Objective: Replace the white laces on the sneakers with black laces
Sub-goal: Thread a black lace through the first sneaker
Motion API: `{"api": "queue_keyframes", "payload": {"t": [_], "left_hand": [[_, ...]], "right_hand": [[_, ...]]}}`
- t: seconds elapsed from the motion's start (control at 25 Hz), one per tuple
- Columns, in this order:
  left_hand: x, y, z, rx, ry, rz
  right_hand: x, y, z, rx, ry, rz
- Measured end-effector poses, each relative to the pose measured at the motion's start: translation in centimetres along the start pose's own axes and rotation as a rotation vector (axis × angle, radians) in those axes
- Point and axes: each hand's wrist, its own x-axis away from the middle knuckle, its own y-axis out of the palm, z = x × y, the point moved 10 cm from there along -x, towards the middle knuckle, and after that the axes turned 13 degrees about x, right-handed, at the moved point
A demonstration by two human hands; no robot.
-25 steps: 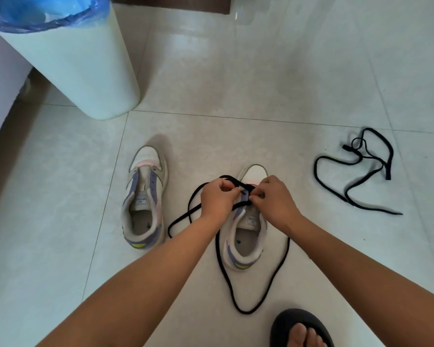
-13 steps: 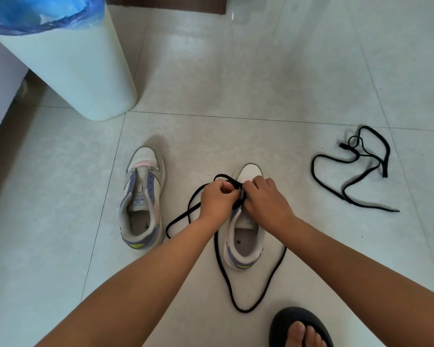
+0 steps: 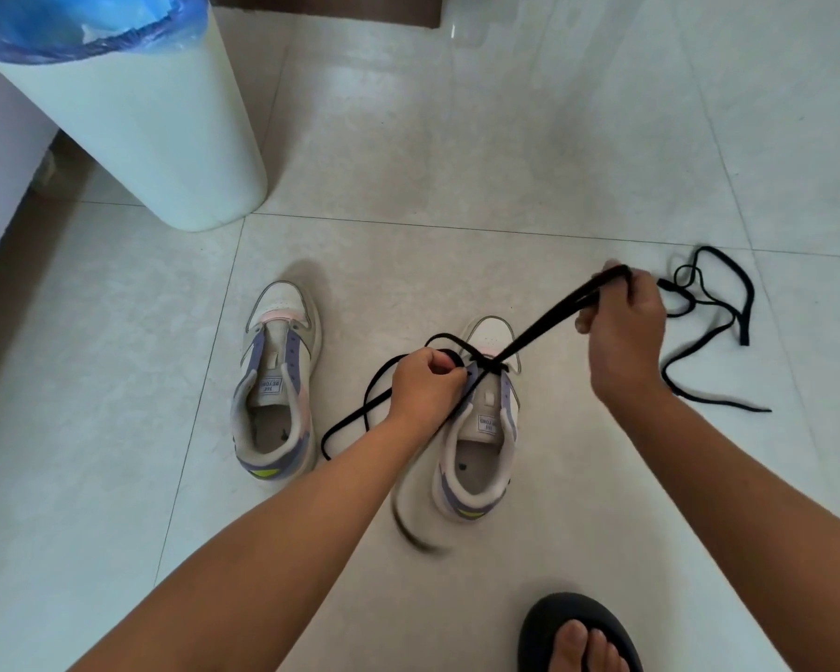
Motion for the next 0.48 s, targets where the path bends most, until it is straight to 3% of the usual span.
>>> {"api": "queue_keyframes", "payload": {"t": [0.16,0.32,0.4,0.48], "left_hand": [[-0.2,0.0,-0.1,0.028,-0.008,-0.011],[-0.1,-0.2,-0.1,0.043,-0.011,-0.013],[-0.1,-0.3,-0.2,0.036,-0.014,-0.013],[-0.1,-0.3,-0.4,0.042,-0.024,-0.019]], "right_hand": [[-4.5,-5.4,-0.5,-0.282,0.115,0.189],[-8.6,-11.9,7.5,-0.714,0.428,0.397],[-8.3,-13.4,10.7,-0.546,0.551,0.366],[-6.4,-12.1,11.4,0.092,0.499,0.171]]}}
